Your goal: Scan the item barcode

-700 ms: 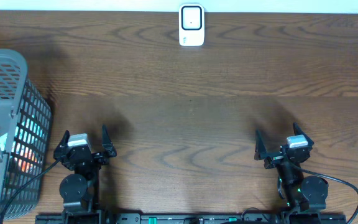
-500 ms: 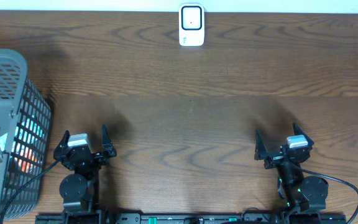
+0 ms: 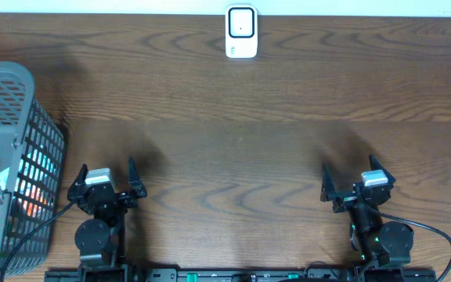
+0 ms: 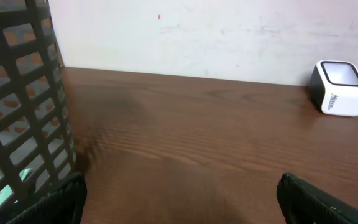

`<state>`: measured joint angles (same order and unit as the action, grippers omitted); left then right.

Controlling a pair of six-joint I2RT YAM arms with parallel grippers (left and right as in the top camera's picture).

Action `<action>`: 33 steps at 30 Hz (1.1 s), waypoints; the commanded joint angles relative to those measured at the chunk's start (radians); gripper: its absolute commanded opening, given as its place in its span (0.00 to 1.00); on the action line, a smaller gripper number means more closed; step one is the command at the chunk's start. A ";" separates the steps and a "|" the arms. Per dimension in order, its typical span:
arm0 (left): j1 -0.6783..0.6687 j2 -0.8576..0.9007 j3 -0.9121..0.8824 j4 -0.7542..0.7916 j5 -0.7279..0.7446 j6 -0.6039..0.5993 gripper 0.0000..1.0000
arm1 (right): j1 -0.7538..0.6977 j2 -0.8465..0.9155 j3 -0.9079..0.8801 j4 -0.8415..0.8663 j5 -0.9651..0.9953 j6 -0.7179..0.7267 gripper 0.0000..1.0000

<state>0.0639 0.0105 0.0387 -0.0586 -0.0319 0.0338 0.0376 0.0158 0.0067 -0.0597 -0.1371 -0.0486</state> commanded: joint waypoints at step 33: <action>0.004 -0.006 -0.035 0.030 -0.016 0.036 0.98 | 0.008 0.004 -0.001 -0.004 0.005 -0.009 0.99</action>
<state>0.0639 0.0105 0.0330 -0.0414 -0.0326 0.0570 0.0376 0.0170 0.0067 -0.0597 -0.1371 -0.0483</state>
